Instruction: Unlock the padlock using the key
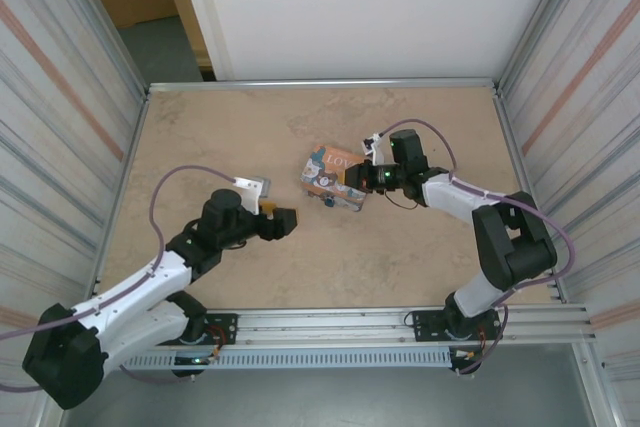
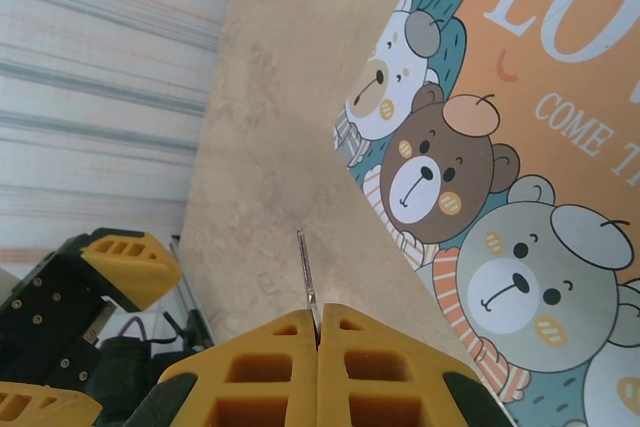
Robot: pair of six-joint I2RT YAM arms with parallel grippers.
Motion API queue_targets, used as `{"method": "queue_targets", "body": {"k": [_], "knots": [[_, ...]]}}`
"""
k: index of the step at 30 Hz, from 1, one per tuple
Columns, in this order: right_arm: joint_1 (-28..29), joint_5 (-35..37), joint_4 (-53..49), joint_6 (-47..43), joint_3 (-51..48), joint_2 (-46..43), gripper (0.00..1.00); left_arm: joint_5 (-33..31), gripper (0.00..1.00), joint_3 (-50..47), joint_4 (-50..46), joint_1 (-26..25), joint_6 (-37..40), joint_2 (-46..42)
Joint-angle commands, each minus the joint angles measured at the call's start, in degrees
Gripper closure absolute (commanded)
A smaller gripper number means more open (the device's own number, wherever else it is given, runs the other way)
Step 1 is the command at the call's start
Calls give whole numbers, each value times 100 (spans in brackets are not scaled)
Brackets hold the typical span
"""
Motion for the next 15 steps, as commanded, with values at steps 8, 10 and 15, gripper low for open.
{"method": "queue_targets", "body": {"k": [8, 10, 15], "knots": [[-20, -83, 173, 100, -212, 353, 100, 185, 24, 99, 199, -113, 290, 653], [-13, -73, 162, 82, -221, 402, 100, 223, 26, 159, 227, -133, 326, 804], [30, -22, 57, 6, -230, 502, 100, 273, 28, 340, 237, -202, 426, 1193]]}}
